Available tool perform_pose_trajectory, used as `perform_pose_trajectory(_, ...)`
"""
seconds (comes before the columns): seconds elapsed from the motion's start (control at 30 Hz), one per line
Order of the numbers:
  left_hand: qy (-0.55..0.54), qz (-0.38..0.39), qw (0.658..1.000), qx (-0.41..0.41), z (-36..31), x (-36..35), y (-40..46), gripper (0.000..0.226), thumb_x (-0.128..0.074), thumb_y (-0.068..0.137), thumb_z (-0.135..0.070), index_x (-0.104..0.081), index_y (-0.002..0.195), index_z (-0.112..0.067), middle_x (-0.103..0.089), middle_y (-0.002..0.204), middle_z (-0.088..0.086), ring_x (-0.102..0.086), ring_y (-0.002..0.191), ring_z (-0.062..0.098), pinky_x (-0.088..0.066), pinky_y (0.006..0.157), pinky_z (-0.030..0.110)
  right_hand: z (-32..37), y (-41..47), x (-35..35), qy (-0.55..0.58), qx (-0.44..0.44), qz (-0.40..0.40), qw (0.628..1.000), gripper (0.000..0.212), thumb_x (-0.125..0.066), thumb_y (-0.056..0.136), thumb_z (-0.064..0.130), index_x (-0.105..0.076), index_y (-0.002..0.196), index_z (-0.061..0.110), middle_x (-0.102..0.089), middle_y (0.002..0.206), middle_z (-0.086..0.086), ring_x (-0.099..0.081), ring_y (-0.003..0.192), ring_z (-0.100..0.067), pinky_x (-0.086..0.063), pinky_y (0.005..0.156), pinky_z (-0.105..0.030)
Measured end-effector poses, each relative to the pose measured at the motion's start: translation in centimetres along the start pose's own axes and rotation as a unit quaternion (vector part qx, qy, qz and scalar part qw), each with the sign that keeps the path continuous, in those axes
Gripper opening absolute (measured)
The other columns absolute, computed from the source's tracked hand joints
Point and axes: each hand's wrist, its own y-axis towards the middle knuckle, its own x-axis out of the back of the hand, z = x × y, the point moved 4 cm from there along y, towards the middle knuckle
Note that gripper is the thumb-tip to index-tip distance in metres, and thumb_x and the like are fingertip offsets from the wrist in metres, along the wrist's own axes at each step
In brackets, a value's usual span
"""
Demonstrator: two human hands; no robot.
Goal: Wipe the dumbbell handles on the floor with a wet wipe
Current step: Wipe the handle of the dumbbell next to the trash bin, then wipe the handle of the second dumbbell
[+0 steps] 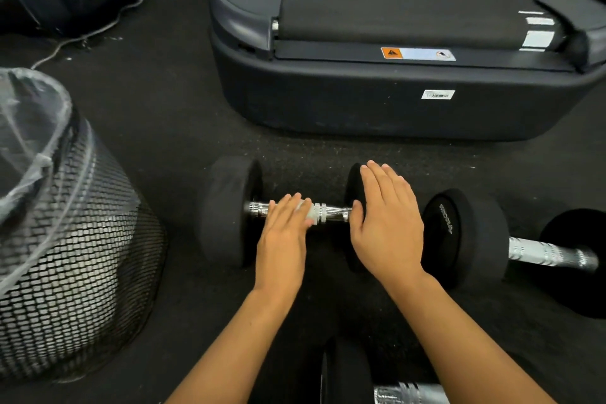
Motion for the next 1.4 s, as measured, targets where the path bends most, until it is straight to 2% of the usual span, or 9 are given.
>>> perform_pose_trajectory(0.23,0.014,0.012,0.998,-0.056,-1.1,2.6,-0.3,0.034,-0.066,0.082,-0.007,-0.062,0.116,-0.006,-0.065,0.115,0.009,-0.060,0.109,0.022,-0.038,0.102,0.032,1.0,-0.9,2.4,0.073,0.038,0.060,0.995,0.055,-0.061,0.085,0.027,-0.042,0.137,0.019,-0.030,0.148,-0.008,-0.016,0.140,-0.022,-0.013,0.113,-0.039)
perform_pose_trajectory(0.37,-0.026,0.016,0.994,-0.103,-3.5,5.1,-3.5,0.044,-0.049,0.087,-0.024,-0.054,0.127,-0.006,-0.063,0.115,0.006,-0.057,0.108,0.015,-0.046,0.094,0.030,3.4,-4.0,5.1,0.140,0.014,0.060,0.988,0.032,-0.062,0.085,0.024,-0.058,0.116,0.022,-0.049,0.124,0.002,-0.041,0.114,-0.011,-0.043,0.092,-0.029)
perform_pose_trajectory(0.47,-0.067,0.015,0.990,-0.126,-4.9,6.7,-6.6,0.047,-0.053,0.087,-0.021,-0.049,0.131,-0.006,-0.062,0.115,0.007,-0.056,0.108,0.012,-0.048,0.091,0.028,4.3,-6.4,5.2,0.267,-0.098,0.145,0.948,0.034,-0.055,0.090,0.025,-0.050,0.124,0.029,-0.052,0.107,0.013,-0.044,0.099,0.001,-0.039,0.079,-0.013)
perform_pose_trajectory(0.6,-0.105,0.031,0.988,-0.109,-6.7,8.0,-10.1,0.052,-0.055,0.086,-0.028,-0.044,0.134,-0.009,-0.060,0.118,0.003,-0.056,0.111,0.013,-0.048,0.091,0.031,4.2,-9.6,6.4,0.379,-0.196,0.196,0.883,0.036,-0.060,0.088,0.010,-0.050,0.114,0.033,-0.060,0.082,0.009,-0.058,0.076,0.001,-0.047,0.067,-0.011)
perform_pose_trajectory(0.73,-0.050,0.104,0.985,-0.130,-8.1,7.9,-13.1,0.065,-0.057,0.081,-0.046,-0.040,0.137,-0.016,-0.046,0.138,-0.002,-0.038,0.131,0.011,-0.033,0.106,0.034,0.8,-13.7,8.8,0.359,-0.210,0.144,0.898,0.030,-0.060,0.085,0.002,-0.057,0.094,0.030,-0.060,0.077,0.007,-0.056,0.074,0.001,-0.045,0.066,-0.012)
perform_pose_trajectory(0.83,0.010,0.175,0.972,-0.157,-8.5,6.7,-15.6,0.069,-0.055,0.079,-0.052,-0.040,0.138,-0.018,-0.039,0.145,-0.003,-0.029,0.137,0.013,-0.025,0.109,0.037,-1.7,-17.4,8.1,0.300,-0.207,0.180,0.914,0.037,-0.058,0.086,-0.002,-0.063,0.088,0.034,-0.062,0.087,0.007,-0.056,0.082,0.002,-0.043,0.074,-0.010)
perform_pose_trajectory(0.97,0.073,0.250,0.952,-0.158,-8.5,4.8,-17.2,0.080,-0.052,0.077,-0.058,-0.030,0.143,-0.019,-0.029,0.151,-0.002,-0.015,0.142,0.013,-0.016,0.114,0.036,-2.1,-19.8,6.0,0.149,-0.126,0.195,0.961,0.031,-0.062,0.081,-0.003,-0.070,0.100,0.021,-0.053,0.097,0.002,-0.047,0.088,-0.014,-0.049,0.076,-0.031)
perform_pose_trajectory(1.1,0.063,0.268,0.949,-0.153,-8.4,4.3,-17.2,0.083,-0.059,0.077,-0.049,-0.025,0.145,-0.014,-0.024,0.153,0.001,-0.010,0.142,0.014,-0.008,0.114,0.032,-1.6,-20.7,5.7,0.059,-0.026,0.198,0.978,0.031,-0.063,0.084,0.017,-0.063,0.115,0.013,-0.052,0.127,-0.005,-0.044,0.120,-0.024,-0.039,0.097,-0.038)
perform_pose_trajectory(1.4,0.027,0.259,0.955,-0.144,-8.3,4.0,-17.0,0.082,-0.062,0.075,-0.042,-0.028,0.143,-0.011,-0.024,0.151,0.000,-0.013,0.141,0.013,-0.010,0.113,0.032,-0.2,-21.3,3.9,0.064,0.045,0.188,0.979,0.044,-0.057,0.075,0.008,-0.061,0.119,0.005,-0.063,0.118,-0.010,-0.057,0.114,-0.025,-0.028,0.107,-0.038)
